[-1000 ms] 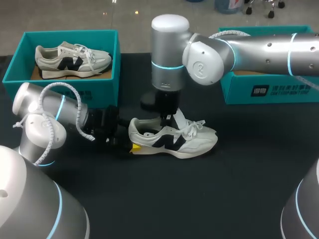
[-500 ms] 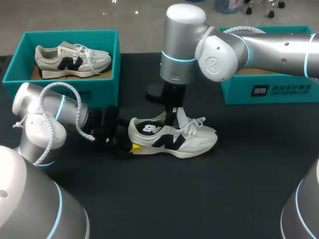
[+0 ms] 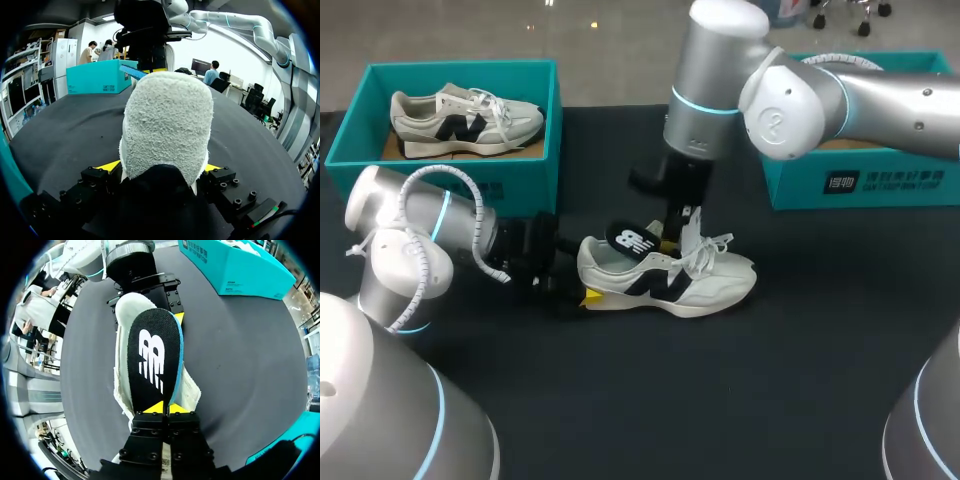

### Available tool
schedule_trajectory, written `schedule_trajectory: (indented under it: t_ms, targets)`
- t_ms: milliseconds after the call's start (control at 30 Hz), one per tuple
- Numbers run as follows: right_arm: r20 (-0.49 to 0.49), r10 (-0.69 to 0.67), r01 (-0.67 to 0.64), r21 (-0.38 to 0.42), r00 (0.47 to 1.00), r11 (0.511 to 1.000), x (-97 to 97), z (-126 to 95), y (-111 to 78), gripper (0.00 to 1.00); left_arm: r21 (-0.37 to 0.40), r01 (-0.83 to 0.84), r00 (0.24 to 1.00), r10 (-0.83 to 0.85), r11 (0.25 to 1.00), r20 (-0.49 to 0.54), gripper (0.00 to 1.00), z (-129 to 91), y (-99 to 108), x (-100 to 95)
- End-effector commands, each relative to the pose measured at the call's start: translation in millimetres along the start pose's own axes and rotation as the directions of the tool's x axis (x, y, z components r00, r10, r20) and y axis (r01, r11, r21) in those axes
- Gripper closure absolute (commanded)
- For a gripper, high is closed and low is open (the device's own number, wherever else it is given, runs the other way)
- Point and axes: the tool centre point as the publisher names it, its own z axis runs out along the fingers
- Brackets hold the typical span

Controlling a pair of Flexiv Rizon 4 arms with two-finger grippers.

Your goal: Take the shoe out of the shoebox, open the shoe tongue, remove and reinsert the insole, then place the shoe into the shoebox

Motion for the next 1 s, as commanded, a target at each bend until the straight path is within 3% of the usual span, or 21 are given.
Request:
schedule_trajectory:
  t_ms: [33,567,1000]
  targets:
    - [0.002,-0.024,0.024,-0.060,1.000,0.998,0.8,-5.4,-5.6,1.00,0.000,-0.001,1.000,0.001,1.000,0.001,1.00,1.4,2.6,0.7]
    - [-0.027,-0.112,0.109,-0.099,0.993,0.989,5.1,-16.3,27.9,1.00,0.000,-0.001,1.000,0.001,1.000,0.001,1.00,1.4,2.6,0.7]
    - [-0.110,-0.168,0.146,-0.182,0.980,0.972,14.6,-16.7,49.3,1.00,0.000,-0.001,1.000,0.001,1.000,0.001,1.00,1.4,2.6,0.7]
